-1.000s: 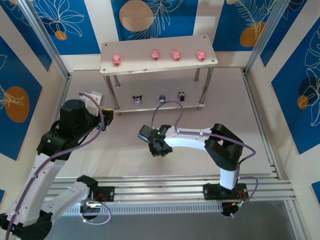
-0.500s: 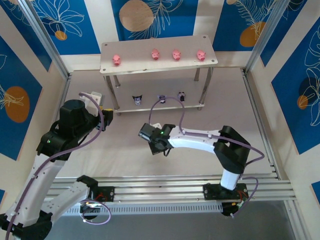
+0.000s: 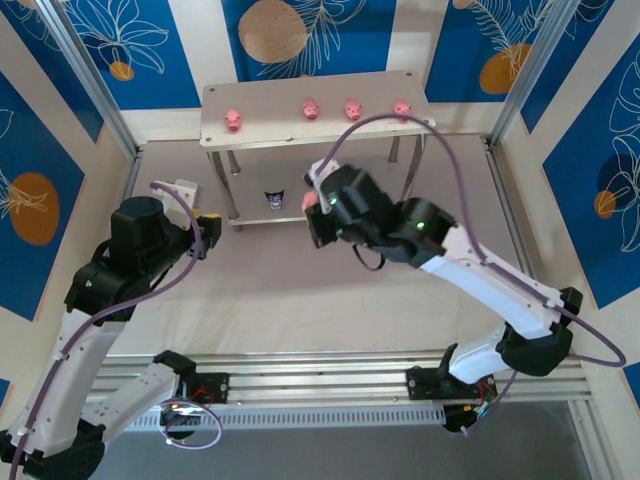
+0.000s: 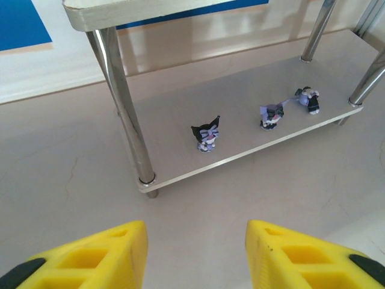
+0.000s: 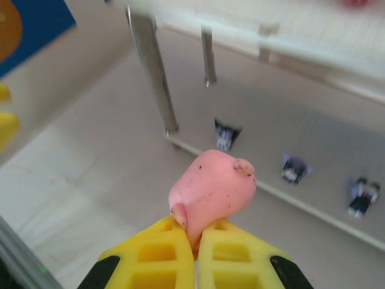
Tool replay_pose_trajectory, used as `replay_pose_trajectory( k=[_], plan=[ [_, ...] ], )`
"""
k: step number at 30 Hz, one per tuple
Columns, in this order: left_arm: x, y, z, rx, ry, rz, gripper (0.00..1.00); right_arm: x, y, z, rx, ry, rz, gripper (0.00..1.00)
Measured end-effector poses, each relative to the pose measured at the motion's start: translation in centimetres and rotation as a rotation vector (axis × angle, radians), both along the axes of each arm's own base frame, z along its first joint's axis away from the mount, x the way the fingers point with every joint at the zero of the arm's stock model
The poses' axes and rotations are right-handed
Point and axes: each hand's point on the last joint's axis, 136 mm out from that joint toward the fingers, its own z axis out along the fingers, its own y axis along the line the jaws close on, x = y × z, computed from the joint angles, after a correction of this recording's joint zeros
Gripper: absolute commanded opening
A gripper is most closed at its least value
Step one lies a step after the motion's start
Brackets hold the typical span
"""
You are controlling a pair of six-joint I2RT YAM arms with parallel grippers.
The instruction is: Place and organize the plastic toys onto the shelf
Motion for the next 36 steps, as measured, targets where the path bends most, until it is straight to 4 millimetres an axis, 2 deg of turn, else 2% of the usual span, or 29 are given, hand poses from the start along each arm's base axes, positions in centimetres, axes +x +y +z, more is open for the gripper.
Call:
replay_pose_trajectory(
  k=[5, 12, 17, 21, 27, 36],
  plan=[
    [0.5, -0.7, -0.3, -0.007, 0.026, -0.022, 0.47, 2.9, 0.7, 3.4, 0.049, -0.057, 0.057, 0.00],
    [1.7, -1.7, 0.4, -0.033, 0.024, -0.050, 0.47, 8.5, 3.6, 5.1, 0.092, -0.080, 0.137, 0.00],
    [1.8, -1.6, 0.4, -0.039, 0.030, -0.049, 0.47, 11.8, 5.2, 4.8, 0.098, -0.088, 0.173, 0.00],
    [1.8, -1.5, 0.4, -0.045, 0.033, -0.050, 0.47, 13.7, 6.3, 3.7, 0.099, -0.077, 0.199, 0.00],
    [1.9, -1.3, 0.4, -0.048, 0.033, -0.044, 0.47, 15.2, 6.8, 1.2, 0.085, -0.027, 0.215, 0.00],
    [2.0, -1.2, 0.5, -0.056, 0.034, -0.045, 0.47, 16.5, 6.6, 0.4, 0.081, -0.024, 0.214, 0.00]
  ],
)
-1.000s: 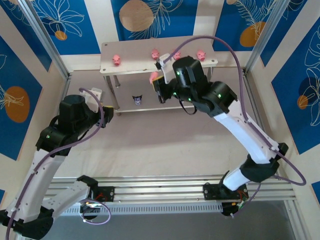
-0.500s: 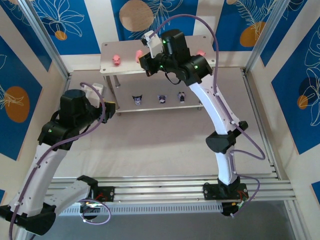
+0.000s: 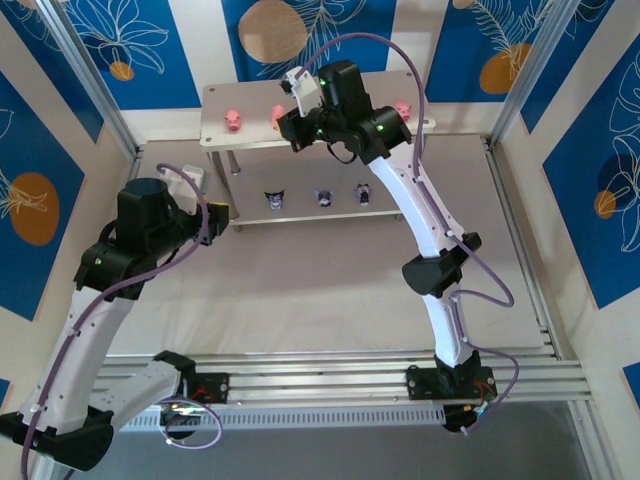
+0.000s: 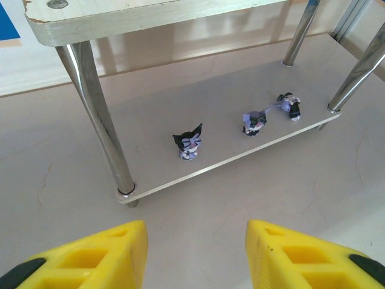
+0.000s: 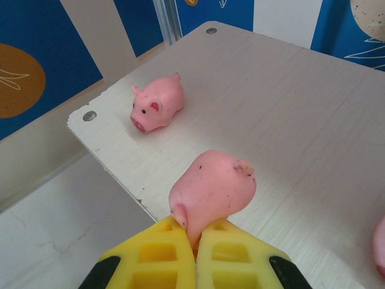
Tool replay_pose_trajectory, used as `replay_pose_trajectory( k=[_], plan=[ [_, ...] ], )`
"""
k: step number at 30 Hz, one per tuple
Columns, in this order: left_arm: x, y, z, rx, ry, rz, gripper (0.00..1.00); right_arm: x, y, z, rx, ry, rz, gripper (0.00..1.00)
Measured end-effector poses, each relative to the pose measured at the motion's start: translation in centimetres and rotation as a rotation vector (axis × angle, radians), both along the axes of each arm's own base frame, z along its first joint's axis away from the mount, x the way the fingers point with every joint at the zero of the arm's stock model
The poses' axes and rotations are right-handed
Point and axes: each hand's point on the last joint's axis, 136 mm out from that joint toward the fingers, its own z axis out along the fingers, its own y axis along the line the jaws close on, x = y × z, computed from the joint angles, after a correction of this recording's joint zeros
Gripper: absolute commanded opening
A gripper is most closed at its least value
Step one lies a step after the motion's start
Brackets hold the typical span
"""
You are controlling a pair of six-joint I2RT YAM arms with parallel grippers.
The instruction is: Place and organize the plastic toys onto the shelf
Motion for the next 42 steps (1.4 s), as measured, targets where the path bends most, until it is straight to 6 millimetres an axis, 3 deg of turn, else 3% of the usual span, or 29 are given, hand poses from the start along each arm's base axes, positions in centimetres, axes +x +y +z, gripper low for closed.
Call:
replay_pose_trajectory(
  k=[23, 31, 42],
  plan=[
    [-0.1, 0.3, 0.3, -0.017, -0.013, -0.001, 0.47, 2.3, 1.4, -2.2, -0.076, -0.083, -0.014, 0.03],
    [0.0, 0.4, 0.2, -0.020, -0.012, 0.004, 0.48, 2.5, 1.9, -2.2, -0.122, -0.141, -0.029, 0.25],
    [0.0, 0.8, 0.0, -0.020, -0.012, 0.015, 0.47, 3.1, 2.2, -1.9, -0.135, -0.187, -0.052, 0.32]
  ],
)
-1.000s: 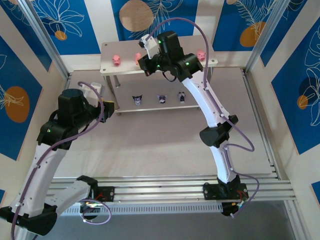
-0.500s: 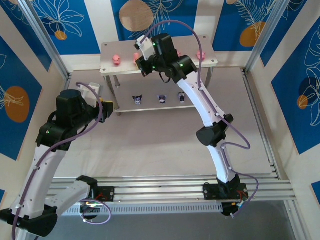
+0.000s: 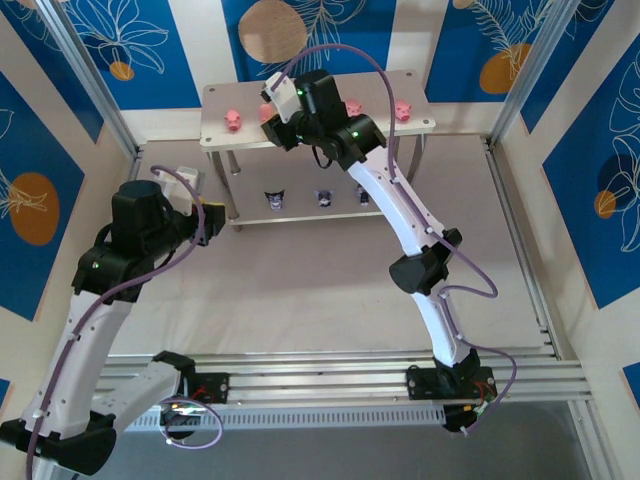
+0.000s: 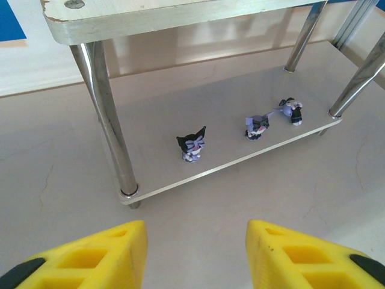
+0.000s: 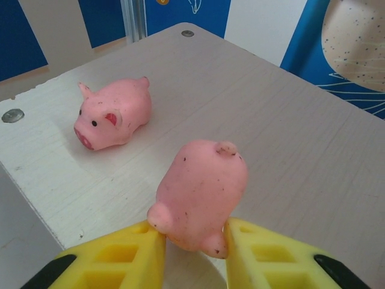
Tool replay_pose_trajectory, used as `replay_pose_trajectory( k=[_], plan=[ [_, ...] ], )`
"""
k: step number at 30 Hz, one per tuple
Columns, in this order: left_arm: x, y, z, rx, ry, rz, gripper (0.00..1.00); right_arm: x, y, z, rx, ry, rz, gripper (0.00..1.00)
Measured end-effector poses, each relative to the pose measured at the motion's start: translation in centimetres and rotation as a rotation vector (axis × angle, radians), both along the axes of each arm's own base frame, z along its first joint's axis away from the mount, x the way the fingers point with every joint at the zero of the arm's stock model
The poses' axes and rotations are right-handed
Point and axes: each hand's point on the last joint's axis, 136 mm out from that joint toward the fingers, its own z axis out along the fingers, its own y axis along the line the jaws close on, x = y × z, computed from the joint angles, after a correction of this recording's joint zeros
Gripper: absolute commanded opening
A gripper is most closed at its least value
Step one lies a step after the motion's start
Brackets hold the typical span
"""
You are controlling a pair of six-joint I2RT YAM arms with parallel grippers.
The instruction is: Place and organize the plastic toys onto the shelf
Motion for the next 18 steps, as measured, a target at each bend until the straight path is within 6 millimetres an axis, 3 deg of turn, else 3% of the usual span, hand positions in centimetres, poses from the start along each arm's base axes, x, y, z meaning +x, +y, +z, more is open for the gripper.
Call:
replay_pose_trajectory(
  k=[8, 18],
  plan=[
    [0.05, 0.19, -0.06, -0.001, 0.001, 0.006, 0.47, 0.29, -0.15, 0.26, -0.002, -0.017, -0.013, 0.40],
    [0.05, 0.17, -0.22, -0.004, 0.006, 0.003, 0.48, 0.56, -0.37, 0.37, -0.003, -0.025, -0.029, 0.42]
  ],
)
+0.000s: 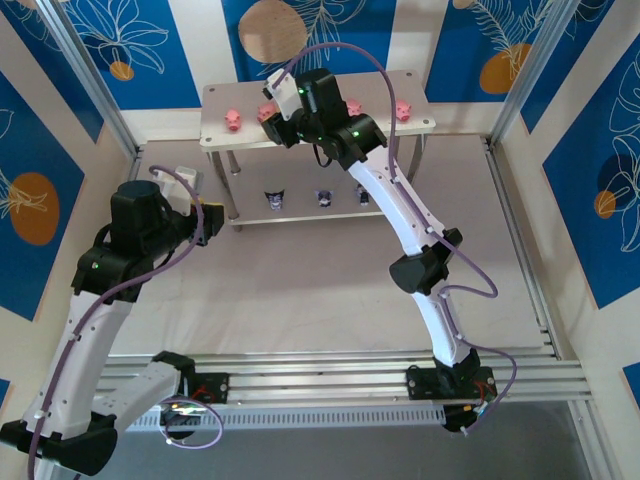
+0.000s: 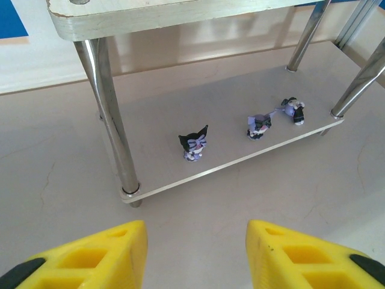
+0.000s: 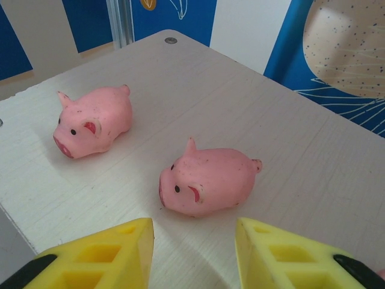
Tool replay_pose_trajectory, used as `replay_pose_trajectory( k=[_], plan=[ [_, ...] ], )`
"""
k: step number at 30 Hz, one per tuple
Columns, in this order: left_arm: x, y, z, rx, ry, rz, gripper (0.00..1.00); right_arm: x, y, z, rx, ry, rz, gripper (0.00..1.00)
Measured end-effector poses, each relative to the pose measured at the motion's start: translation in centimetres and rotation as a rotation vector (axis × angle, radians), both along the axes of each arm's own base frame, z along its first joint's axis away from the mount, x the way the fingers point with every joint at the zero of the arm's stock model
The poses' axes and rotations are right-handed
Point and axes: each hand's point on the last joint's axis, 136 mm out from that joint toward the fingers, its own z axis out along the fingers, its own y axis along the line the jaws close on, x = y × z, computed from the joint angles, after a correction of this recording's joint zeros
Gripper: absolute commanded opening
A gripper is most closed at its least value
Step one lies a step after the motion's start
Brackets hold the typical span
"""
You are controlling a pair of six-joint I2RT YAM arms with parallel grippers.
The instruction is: Place and organize the plastic toys onto the shelf
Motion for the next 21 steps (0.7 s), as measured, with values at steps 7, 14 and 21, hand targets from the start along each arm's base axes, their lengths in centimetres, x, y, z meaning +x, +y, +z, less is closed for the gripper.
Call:
replay_pose_trajectory(
  k=[7, 14, 21],
  plan=[
    [0.0, 0.1, -0.2, -0.001, 0.006, 0.001, 0.48, 0.1, 0.2, 0.7, 0.052, 0.007, -0.013, 0.44],
    [0.3, 0.2, -0.1, -0.003, 0.002, 0.007, 0.48, -0.2, 0.3, 3.9, 0.140, -0.047, -0.026, 0.51],
    [1.3, -0.4, 1.0, -0.020, -0.017, -0.011, 0.48, -0.9, 0.9, 6.7, 0.195, -0.122, -0.042, 0.51]
  ],
)
